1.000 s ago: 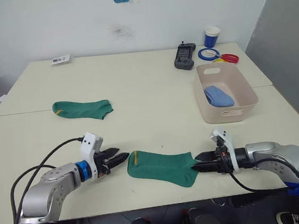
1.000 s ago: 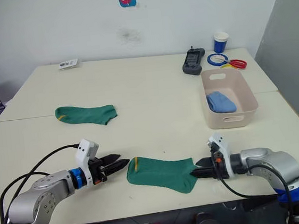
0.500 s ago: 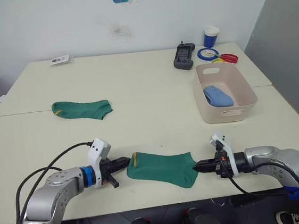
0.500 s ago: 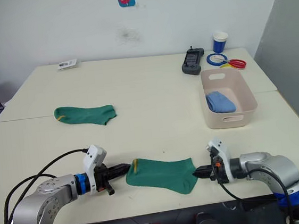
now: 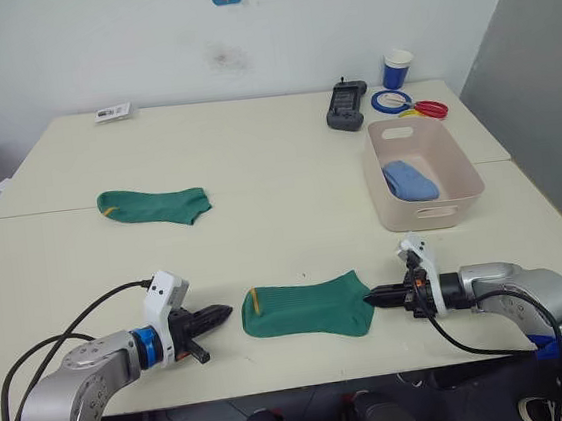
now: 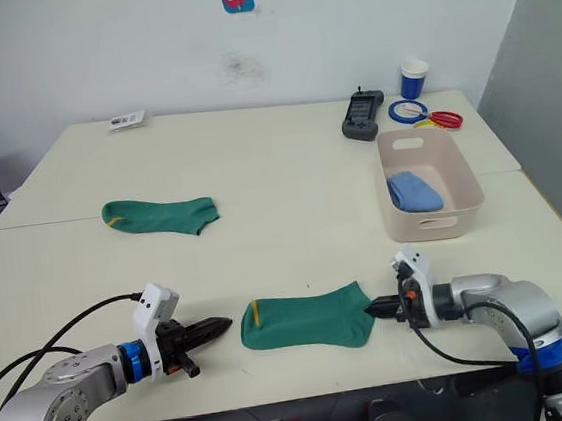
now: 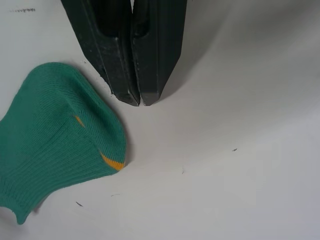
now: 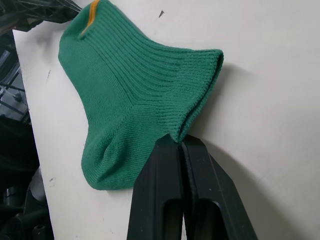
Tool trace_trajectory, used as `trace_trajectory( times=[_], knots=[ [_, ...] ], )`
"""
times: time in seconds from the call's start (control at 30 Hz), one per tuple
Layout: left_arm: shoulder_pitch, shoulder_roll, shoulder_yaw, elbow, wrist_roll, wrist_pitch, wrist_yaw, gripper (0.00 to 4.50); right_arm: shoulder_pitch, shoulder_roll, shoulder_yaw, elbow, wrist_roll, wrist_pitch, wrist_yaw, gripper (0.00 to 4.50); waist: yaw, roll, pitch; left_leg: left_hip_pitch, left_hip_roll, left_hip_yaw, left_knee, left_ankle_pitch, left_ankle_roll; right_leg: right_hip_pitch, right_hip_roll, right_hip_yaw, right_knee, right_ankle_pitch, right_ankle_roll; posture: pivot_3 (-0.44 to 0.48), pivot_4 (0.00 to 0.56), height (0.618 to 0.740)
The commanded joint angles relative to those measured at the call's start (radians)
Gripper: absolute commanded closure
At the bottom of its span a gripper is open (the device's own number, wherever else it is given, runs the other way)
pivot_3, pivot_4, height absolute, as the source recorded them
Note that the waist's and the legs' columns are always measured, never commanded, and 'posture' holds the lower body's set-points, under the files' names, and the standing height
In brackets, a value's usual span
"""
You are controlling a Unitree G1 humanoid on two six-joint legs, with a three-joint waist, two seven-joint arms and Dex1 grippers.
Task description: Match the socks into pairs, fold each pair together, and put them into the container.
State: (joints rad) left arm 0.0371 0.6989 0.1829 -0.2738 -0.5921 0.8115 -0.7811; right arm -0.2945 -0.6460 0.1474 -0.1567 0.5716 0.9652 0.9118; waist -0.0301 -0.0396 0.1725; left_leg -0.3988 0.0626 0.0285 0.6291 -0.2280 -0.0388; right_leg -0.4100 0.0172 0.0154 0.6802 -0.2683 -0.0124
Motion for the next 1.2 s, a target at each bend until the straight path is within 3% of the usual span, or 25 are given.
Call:
trace_trajectory(
  times=[0.03, 0.17, 0.2, 0.33, 0.5, 0.53, 0.6, 0.67, 0.77, 0.9, 0.97, 1.2],
  knots=[
    [-0.019, -0.018, 0.0, -0.029, -0.009, 0.002, 0.024, 4.44, -0.008, -0.022, 0.014, -0.019, 0.0, -0.011, 0.036, 4.5, 0.0, 0.0, 0.0, 0.0, 0.0, 0.0, 0.0, 0.0, 0.0, 0.0, 0.0, 0.0, 0.0, 0.0, 0.0, 0.0, 0.15, 0.74],
    [-0.012, -0.019, 0.011, -0.052, -0.022, -0.008, 0.011, 4.44, -0.006, -0.025, 0.0, -0.014, -0.018, -0.04, 0.024, 4.5, -0.001, 0.0, 0.0, 0.0, 0.0, 0.0, 0.0, 0.0, 0.0, 0.0, 0.0, 0.0, 0.0, 0.0, 0.0, 0.0, 0.15, 0.74],
    [-0.007, -0.014, 0.015, -0.059, -0.026, -0.02, -0.006, 4.48, -0.007, -0.026, -0.005, -0.01, -0.022, -0.054, 0.027, 4.27, -0.001, 0.0, 0.0, 0.0, 0.0, 0.0, 0.0, 0.0, 0.0, 0.0, 0.0, 0.0, 0.0, 0.0, 0.0, 0.0, 0.15, 0.74],
    [0.005, 0.015, 0.032, -0.079, -0.047, -0.032, -0.052, 3.63, -0.017, -0.027, -0.037, 0.002, -0.028, -0.073, 0.014, 3.16, 0.0, 0.0, 0.0, 0.0, 0.0, 0.0, 0.0, 0.0, 0.0, 0.0, 0.0, 0.0, 0.0, 0.0, 0.0, 0.0, 0.15, 0.74],
    [-0.045, 0.015, 0.019, -0.089, -0.03, -0.088, -0.058, 2.05, -0.047, -0.039, -0.059, -0.019, -0.045, -0.127, 0.026, 1.46, 0.0, 0.0, 0.0, 0.0, 0.0, 0.0, 0.0, 0.0, 0.0, 0.0, 0.0, 0.0, 0.0, 0.0, 0.0, 0.0, 0.15, 0.74],
    [-0.056, 0.015, 0.008, -0.095, -0.028, -0.104, -0.069, 1.76, -0.055, -0.037, -0.06, -0.035, -0.042, -0.146, 0.038, 1.41, 0.0, 0.0, 0.0, 0.0, 0.0, 0.0, 0.0, 0.0, 0.0, 0.0, 0.0, 0.0, 0.0, 0.0, 0.0, 0.0, 0.15, 0.74],
    [-0.073, 0.022, -0.037, -0.11, 0.005, -0.161, -0.101, 1.84, -0.066, -0.032, -0.017, -0.067, -0.09, -0.251, 0.06, 1.41, 0.0, 0.0, 0.0, 0.0, 0.0, 0.0, 0.0, 0.0, 0.0, 0.0, 0.0, 0.0, 0.0, 0.0, 0.0, 0.0, 0.15, 0.74],
    [-0.083, 0.031, -0.092, -0.12, 0.046, -0.222, -0.137, 2.28, -0.071, -0.011, 0.049, -0.074, -0.168, -0.375, 0.067, 1.61, -0.001, 0.0, 0.0, 0.0, 0.0, 0.0, 0.0, 0.0, 0.0, 0.0, 0.0, 0.0, 0.0, 0.0, 0.0, 0.0, 0.15, 0.74],
    [-0.113, 0.027, -0.192, -0.119, 0.108, -0.294, -0.177, 3.22, -0.085, 0.061, 0.163, -0.047, -0.282, -0.547, 0.064, 2.39, -0.002, 0.0, 0.0, 0.0, 0.0, 0.0, 0.0, 0.0, 0.0, 0.0, 0.001, 0.0, 0.0, 0.0, 0.0, 0.0, 0.15, 0.74],
    [-0.148, 0.021, -0.302, -0.069, 0.203, -0.386, -0.21, 4.5, -0.098, 0.134, 0.232, 0.025, -0.347, -0.646, 0.075, 3.9, 0.001, 0.0, 0.0, 0.0, 0.0, 0.0, 0.0, 0.0, 0.0, 0.0, 0.001, 0.0, 0.001, 0.0, 0.0, 0.0, 0.15, 0.74],
    [-0.163, 0.008, -0.345, -0.034, 0.239, -0.416, -0.214, 4.5, -0.102, 0.148, 0.271, 0.073, -0.383, -0.677, 0.09, 4.48, 0.001, 0.0, 0.0, 0.0, 0.0, 0.001, 0.0, 0.0, 0.0, 0.0, 0.001, 0.0, 0.0, 0.0, 0.0, 0.0, 0.15, 0.74],
    [-0.171, 0.001, -0.414, 0.104, 0.356, -0.473, -0.208, 4.5, -0.077, 0.11, 0.277, 0.146, -0.441, -0.747, 0.135, 4.48, 0.002, 0.0, 0.0, 0.0, 0.0, 0.0, 0.0, 0.0, 0.0, 0.0, 0.001, 0.0, 0.0, 0.0, 0.0, 0.0, 0.15, 0.74]
  ],
)
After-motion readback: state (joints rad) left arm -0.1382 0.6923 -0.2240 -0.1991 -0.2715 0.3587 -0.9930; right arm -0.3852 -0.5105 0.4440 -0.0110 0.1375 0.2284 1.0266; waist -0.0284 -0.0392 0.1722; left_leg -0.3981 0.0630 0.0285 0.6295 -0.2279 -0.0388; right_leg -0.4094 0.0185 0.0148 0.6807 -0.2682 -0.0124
